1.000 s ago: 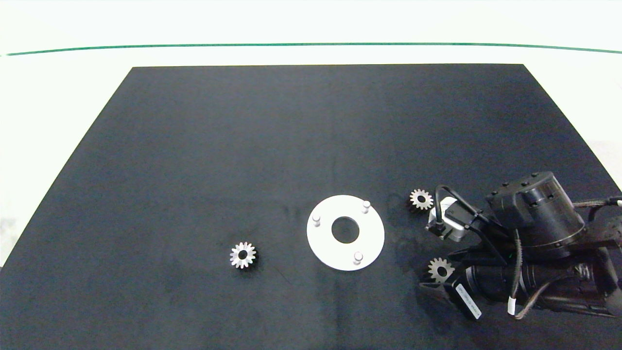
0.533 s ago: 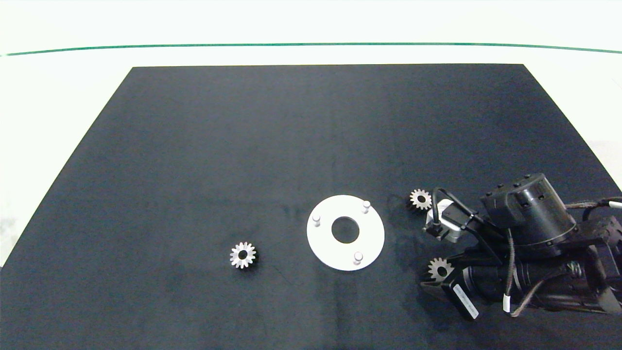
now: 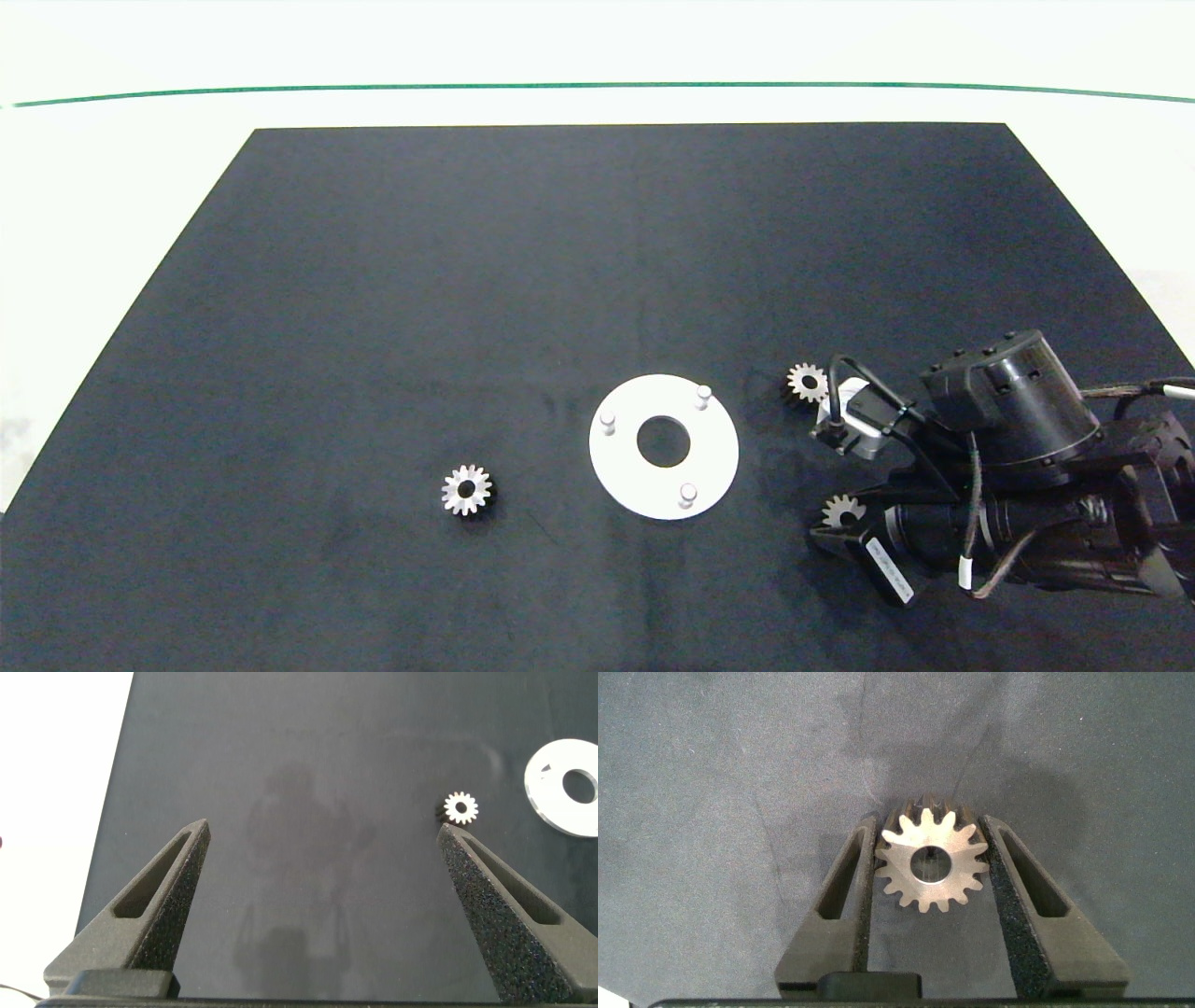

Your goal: Install three planetary gears onto the carrier pins

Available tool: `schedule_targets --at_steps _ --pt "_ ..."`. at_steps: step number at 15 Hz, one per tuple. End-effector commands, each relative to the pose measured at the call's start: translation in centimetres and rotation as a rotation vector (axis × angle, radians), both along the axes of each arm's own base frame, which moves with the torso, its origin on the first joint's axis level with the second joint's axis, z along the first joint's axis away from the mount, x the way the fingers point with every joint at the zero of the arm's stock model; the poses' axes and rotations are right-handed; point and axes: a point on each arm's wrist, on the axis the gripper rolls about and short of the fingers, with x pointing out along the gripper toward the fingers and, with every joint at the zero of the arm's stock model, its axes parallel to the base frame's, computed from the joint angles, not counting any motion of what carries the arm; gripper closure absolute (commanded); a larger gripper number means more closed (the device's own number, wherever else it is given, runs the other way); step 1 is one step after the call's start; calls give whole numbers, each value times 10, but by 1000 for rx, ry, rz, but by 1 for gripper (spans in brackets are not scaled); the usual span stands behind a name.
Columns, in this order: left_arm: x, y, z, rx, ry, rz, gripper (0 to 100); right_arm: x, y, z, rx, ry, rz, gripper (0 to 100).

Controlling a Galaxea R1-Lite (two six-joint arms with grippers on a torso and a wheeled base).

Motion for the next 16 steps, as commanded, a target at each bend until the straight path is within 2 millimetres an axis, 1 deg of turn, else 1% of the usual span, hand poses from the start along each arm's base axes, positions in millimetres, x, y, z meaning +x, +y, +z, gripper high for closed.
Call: schedule_targets --at_steps 1,11,14,16 --pt "0 0 0 -2 2 1 0 0 0 0 -3 2 1 64" --pt "0 0 0 -2 4 -1 0 -1 -1 -2 -11 7 6 85" --pt "0 0 0 -2 4 -2 0 -2 -1 0 -7 2 9 87" --pt "1 0 0 -2 7 -7 0 -4 -1 8 6 -25 14 87"
